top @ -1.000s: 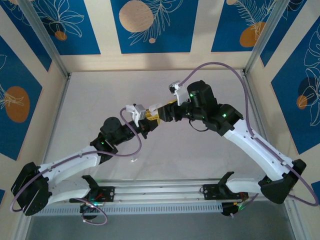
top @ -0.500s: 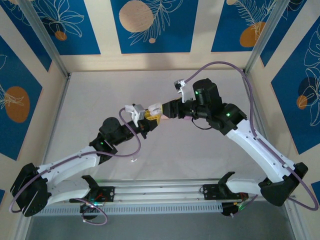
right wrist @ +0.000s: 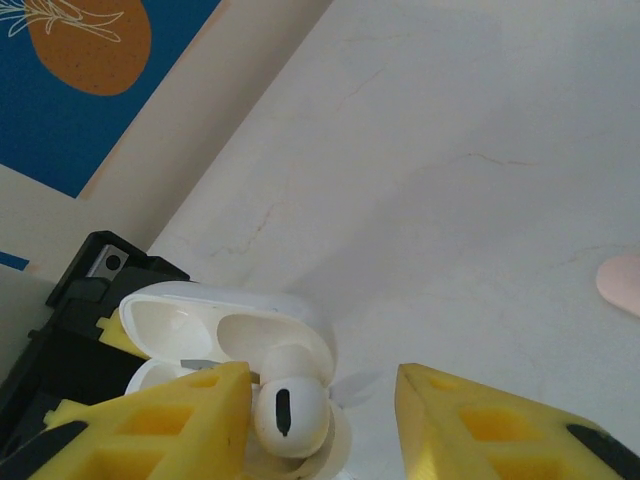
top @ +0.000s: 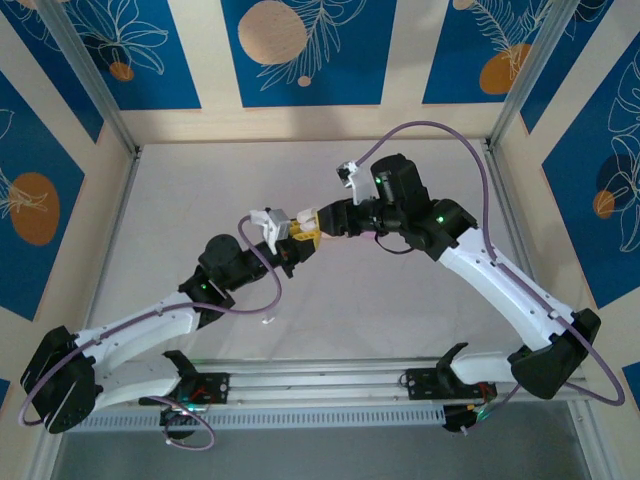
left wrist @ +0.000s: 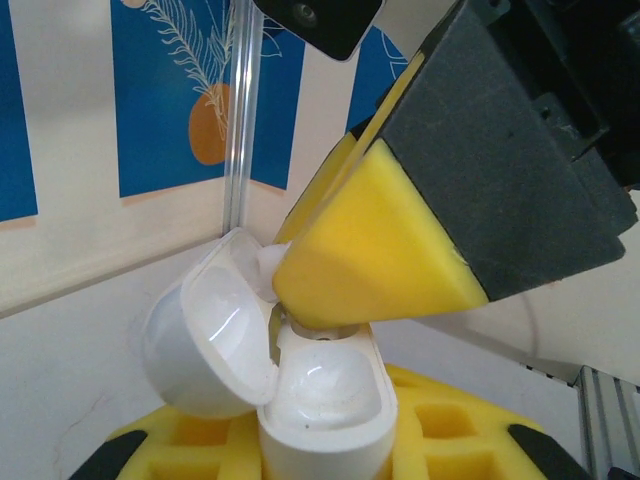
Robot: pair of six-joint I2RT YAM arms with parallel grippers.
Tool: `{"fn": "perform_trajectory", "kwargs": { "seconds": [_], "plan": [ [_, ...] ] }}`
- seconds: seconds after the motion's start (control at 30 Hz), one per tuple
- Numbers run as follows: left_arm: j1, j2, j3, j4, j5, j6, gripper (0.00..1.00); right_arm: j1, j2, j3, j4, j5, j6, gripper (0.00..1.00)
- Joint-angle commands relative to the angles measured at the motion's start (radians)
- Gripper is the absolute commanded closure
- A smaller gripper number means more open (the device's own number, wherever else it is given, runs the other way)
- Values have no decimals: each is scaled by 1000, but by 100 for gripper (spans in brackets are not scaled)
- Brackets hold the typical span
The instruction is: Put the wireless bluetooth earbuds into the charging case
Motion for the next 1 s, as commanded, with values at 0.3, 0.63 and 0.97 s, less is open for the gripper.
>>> {"fn": "perform_trajectory", "kwargs": {
  "seconds": [0.3, 0.63, 0.97],
  "plan": [
    [-9, -22, 38, 22, 11, 23, 85, -5, -9, 46, -36, -4, -41, 65],
    [-9, -26, 39, 5, 14, 22, 85, -5, -14, 50, -48, 14, -87, 75],
    [-9, -38, 52, -63, 27, 63, 85, 17, -55, 27, -45, 77, -238, 78]
  ]
}}
